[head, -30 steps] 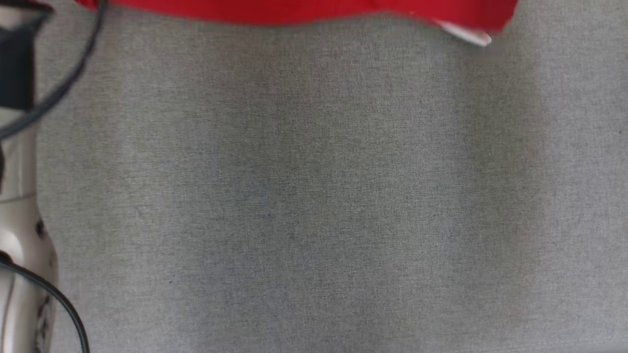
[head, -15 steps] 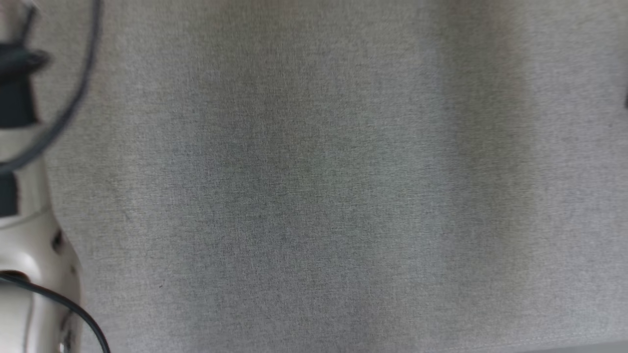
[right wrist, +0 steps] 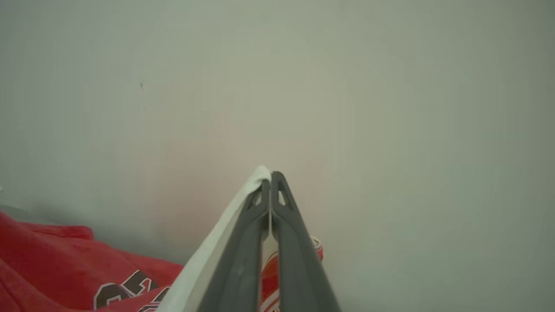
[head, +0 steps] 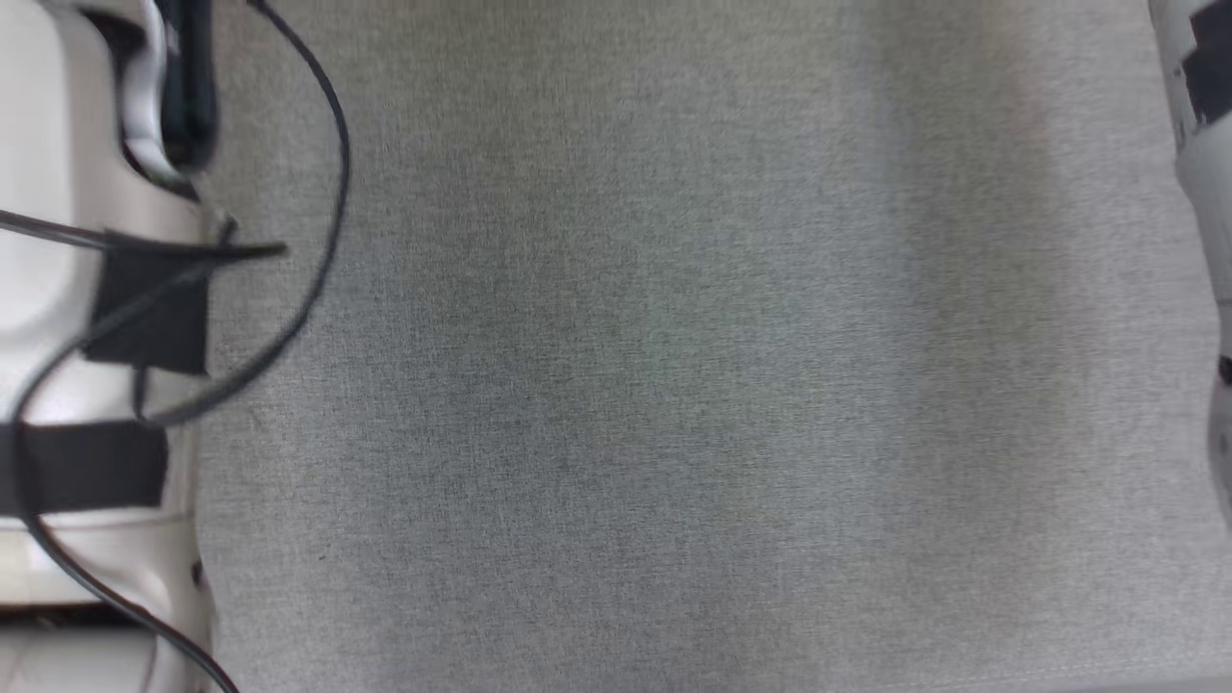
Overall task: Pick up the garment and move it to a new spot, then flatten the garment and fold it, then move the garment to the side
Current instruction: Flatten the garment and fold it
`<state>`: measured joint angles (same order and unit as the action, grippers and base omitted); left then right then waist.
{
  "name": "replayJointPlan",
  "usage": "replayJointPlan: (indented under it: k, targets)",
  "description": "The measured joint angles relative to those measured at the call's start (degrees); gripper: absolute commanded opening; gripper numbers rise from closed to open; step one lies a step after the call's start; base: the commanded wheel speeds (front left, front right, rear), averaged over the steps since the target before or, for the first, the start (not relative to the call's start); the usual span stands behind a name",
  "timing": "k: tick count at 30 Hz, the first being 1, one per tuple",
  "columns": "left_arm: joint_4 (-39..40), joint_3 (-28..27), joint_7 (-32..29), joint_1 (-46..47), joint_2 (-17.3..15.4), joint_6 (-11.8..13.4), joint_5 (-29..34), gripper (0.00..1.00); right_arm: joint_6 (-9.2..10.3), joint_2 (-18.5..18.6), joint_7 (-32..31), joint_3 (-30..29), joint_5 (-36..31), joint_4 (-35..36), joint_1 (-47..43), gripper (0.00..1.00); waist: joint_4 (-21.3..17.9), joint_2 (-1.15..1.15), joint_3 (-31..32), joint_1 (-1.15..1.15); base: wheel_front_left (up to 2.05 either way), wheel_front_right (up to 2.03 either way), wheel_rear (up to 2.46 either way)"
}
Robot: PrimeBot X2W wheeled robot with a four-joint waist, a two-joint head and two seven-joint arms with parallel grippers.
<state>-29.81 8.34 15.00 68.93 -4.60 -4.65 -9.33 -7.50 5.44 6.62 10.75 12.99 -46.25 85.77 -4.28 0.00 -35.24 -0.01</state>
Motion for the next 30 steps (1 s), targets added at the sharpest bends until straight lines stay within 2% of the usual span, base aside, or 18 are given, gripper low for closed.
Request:
replayJointPlan:
  k: [6, 13, 17, 23, 30]
  targets:
    - [-4.28, 1.49, -0.05, -5.71, -0.04, -1.40, -1.58, 0.00, 0.00, 4.43, -10.14, 5.80, 7.16, 6.42, -6.26, 0.00, -0.12, 0.01, 3.36, 0.01, 0.00, 0.00, 0.00]
    - [-8.11, 3.34, -5.25, -11.88, -0.46, -1.92, -3.14, 0.00, 0.00, 10.66, -27.94, 10.84, 13.35, 16.95, -18.37, 0.00, -0.10, 0.00, 8.73, 0.00, 0.00, 0.00, 0.00]
    - [-8.49, 4.26, -8.83, -15.82, -0.82, -2.10, -4.15, 0.00, 0.00, 14.16, -36.76, 10.43, 14.86, 23.75, -26.00, 0.00, 0.02, 0.00, 11.92, -0.01, 0.00, 0.00, 0.00]
    - [-7.31, 5.30, -14.71, -22.49, -1.85, -2.41, -6.34, 0.00, 0.00, 17.22, -49.34, 8.23, 16.85, 33.94, -37.68, 0.00, 0.45, 0.00, 16.46, -0.01, 0.00, 0.00, 0.00]
    - [-1.19, 4.48, -19.01, -32.46, -3.76, -1.94, -9.09, 0.00, 0.00, 21.11, -63.25, 7.93, 19.61, 45.41, -48.86, 0.00, 0.86, -0.01, 21.21, -0.01, 0.00, 0.00, 0.00]
